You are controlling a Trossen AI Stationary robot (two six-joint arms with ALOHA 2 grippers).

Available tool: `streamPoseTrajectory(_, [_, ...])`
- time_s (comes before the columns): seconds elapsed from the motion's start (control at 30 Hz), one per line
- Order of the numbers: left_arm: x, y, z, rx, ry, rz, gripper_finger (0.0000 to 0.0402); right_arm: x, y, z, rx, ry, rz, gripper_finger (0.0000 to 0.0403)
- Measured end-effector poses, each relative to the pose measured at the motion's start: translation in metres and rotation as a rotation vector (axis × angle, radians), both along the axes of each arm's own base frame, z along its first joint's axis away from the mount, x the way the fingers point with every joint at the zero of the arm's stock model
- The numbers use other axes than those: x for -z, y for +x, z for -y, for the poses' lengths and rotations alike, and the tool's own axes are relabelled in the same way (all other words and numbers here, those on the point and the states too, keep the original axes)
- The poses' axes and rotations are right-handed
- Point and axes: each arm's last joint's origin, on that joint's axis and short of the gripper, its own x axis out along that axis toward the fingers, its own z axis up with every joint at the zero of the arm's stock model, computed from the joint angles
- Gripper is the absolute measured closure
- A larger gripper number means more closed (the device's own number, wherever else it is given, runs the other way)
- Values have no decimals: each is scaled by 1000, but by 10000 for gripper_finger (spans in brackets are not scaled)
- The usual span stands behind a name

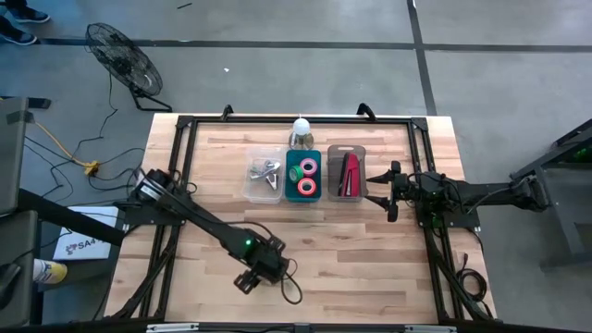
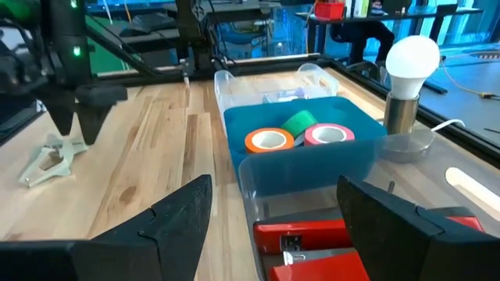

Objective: Pick and place Stapler, Stapler remover, tape
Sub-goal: Put the left gray staple remover into the transparent bin

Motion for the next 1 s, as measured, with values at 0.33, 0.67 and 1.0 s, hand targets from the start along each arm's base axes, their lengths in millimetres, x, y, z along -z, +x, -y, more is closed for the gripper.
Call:
streamPoseTrajectory(0.33, [16,9,6,41,-49,13,81,0,0,0,0,0,1,135])
streamPoseTrajectory(0.67, [19,12,5,33,34,59,123,0,0,0,0,0,2,135])
streamPoseTrajectory(1.0, [19,12,5,24,23,53,251,0,0,0,0,0,2,135])
